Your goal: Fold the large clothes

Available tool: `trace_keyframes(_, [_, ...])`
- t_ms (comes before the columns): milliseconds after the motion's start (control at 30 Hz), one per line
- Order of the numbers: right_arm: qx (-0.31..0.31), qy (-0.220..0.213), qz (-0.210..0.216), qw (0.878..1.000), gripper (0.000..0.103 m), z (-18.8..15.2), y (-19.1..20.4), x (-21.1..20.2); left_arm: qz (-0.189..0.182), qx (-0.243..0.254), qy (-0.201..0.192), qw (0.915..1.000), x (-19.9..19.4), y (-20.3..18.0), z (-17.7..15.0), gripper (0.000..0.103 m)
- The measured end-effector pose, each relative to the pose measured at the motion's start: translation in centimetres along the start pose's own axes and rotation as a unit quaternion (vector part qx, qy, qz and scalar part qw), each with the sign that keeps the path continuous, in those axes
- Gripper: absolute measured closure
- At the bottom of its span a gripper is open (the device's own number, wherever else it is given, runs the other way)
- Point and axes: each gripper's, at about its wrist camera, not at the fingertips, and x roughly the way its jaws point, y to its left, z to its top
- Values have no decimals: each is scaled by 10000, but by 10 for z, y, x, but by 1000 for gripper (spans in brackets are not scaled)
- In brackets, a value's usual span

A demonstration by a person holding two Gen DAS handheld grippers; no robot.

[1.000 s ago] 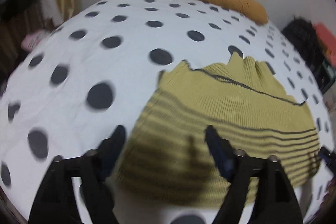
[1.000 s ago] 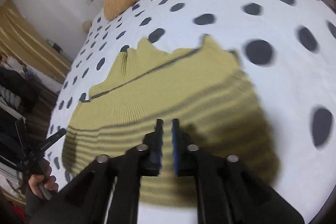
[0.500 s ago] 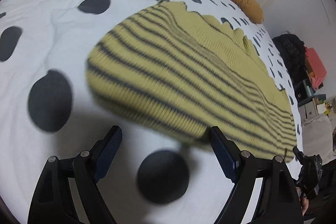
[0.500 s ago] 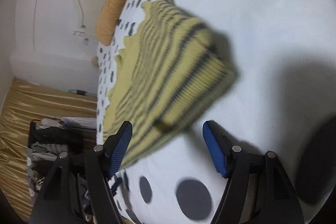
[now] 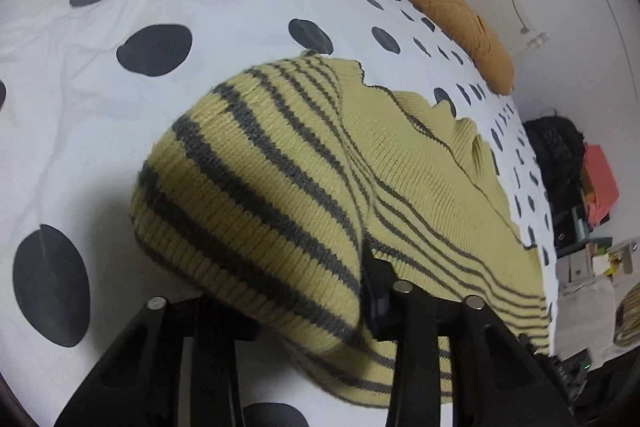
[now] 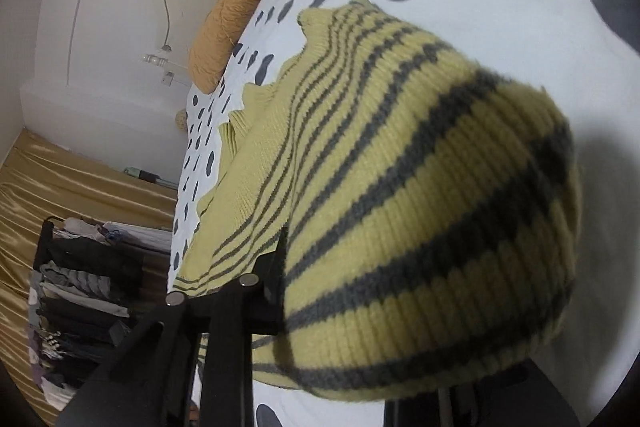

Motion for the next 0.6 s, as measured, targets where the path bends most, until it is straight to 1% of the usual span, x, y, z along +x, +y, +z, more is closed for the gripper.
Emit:
trace_keyframes(100, [-382, -141, -263, 9988, 81, 1, 20, -5, 33, 64, -123, 9999, -11, -2, -2, 75])
trace_keyframes(167, [-469, -196, -183, 9985, 83, 2, 30, -12, -33, 19, -217, 9998, -23, -1, -1, 77])
trace_keyframes(200, [-463, -201, -110, 9987, 84, 3, 34, -18, -33, 23, -247, 9997, -27, -1, -1, 79])
trace_keyframes(233, [-452, -186, -50, 9988, 84, 3, 38, -22, -17, 21, -306, 9995, -36, 1, -3, 89])
trace_keyframes(333, [-429, -124, 134, 9989, 84, -5, 43, -38, -114, 39, -381, 9992, -64, 13, -10, 93])
trace_keyframes(400, [-455, -85, 239, 9986, 85, -22, 49, -56, -77, 151, -404, 9990, -84, 23, -19, 93])
trace_keyframes(500, [-384, 93, 292, 9988, 85, -51, 44, -72, -110, 414, -194, 9989, -95, 38, -44, 92])
trace_keyframes(567, [-276, 221, -18, 9994, 85, -67, 26, -71, -162, 458, -167, 9987, -92, 47, -59, 90])
trace_keyframes(600, [-198, 282, -196, 9992, 84, -70, 15, -66, -167, 452, -140, 9987, -89, 50, -64, 85])
